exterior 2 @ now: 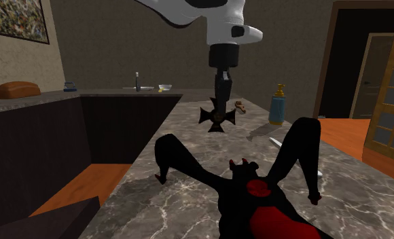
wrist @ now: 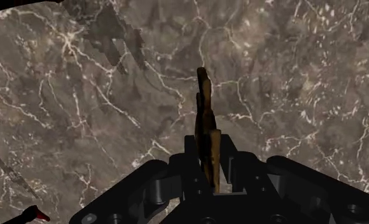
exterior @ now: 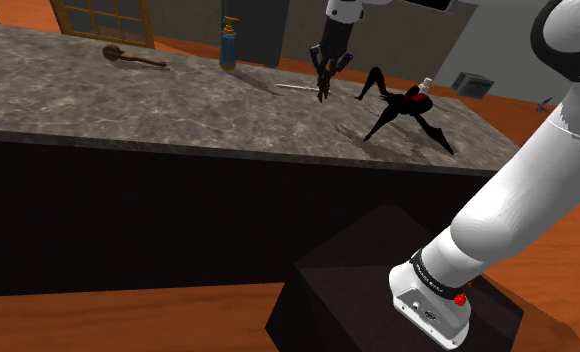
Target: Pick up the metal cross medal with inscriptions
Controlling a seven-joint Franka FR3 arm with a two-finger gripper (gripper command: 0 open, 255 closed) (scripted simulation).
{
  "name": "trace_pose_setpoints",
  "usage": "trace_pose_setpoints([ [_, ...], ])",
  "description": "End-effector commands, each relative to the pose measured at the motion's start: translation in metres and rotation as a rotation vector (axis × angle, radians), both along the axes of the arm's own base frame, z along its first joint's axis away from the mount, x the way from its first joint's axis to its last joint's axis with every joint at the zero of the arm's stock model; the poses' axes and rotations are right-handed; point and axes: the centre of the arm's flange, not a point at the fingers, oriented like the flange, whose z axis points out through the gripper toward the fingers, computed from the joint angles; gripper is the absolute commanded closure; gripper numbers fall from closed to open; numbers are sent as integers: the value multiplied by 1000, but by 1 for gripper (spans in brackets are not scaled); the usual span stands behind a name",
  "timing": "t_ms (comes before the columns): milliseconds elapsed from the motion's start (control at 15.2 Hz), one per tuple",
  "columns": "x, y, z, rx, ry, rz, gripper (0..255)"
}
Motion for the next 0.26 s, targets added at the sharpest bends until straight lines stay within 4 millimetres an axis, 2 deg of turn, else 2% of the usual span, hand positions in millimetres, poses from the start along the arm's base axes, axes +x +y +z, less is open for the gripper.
trace_pose_setpoints([
  [0, 2, 1, 10, 0, 0, 0, 255],
  [198, 2, 1, 16, 0, 0, 0, 255],
])
